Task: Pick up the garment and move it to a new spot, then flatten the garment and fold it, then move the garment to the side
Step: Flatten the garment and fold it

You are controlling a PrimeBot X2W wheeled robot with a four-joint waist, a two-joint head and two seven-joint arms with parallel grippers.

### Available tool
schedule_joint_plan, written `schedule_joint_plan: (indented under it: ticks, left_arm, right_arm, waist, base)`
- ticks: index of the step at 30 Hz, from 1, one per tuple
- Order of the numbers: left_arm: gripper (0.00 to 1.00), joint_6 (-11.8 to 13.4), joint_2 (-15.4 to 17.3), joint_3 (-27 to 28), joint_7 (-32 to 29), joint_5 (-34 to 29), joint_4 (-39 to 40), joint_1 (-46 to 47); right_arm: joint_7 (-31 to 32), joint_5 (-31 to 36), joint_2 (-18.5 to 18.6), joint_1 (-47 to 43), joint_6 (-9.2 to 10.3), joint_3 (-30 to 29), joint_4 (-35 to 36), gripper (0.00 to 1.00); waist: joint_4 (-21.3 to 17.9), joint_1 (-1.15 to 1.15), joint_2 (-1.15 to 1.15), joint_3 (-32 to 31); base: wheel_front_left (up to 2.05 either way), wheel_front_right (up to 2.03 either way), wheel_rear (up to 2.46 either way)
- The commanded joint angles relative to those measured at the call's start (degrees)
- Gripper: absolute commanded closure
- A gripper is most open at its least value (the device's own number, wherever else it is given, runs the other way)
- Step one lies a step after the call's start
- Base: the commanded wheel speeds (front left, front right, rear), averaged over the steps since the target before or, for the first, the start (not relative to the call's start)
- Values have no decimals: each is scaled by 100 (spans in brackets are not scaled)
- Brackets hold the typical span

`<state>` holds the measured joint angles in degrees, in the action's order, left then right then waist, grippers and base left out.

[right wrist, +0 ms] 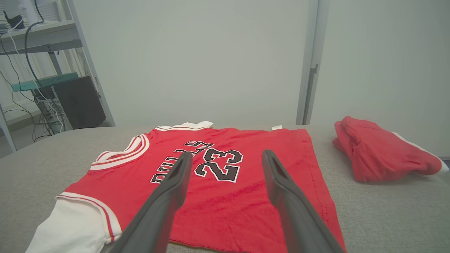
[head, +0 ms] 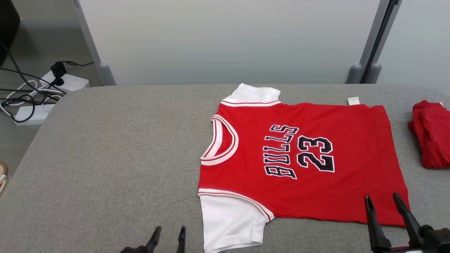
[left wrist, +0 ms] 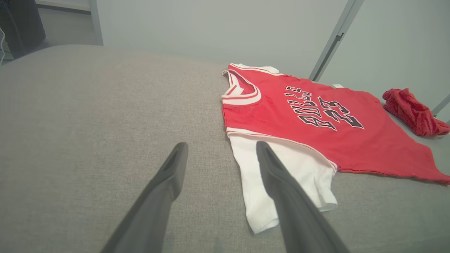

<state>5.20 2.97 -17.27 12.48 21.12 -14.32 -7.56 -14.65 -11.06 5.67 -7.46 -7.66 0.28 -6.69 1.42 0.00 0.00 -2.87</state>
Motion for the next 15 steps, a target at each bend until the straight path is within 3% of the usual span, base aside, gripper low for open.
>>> schedule_joint_plan:
  ticks: [1,15]
  left_arm:
    - [0,65,-9,114,7,64,94,362]
    - [0,503,-9,-854,-875,413,-1445,1219]
  right_arm:
    - [-35,3,105,212,17,91,135,0]
    - [-35,33,200,407,17,-87,270,0]
  waist:
    - [-31,0,0,36]
    - [-451,0,0,652]
  base:
    - [0,0,0]
    - [0,0,0]
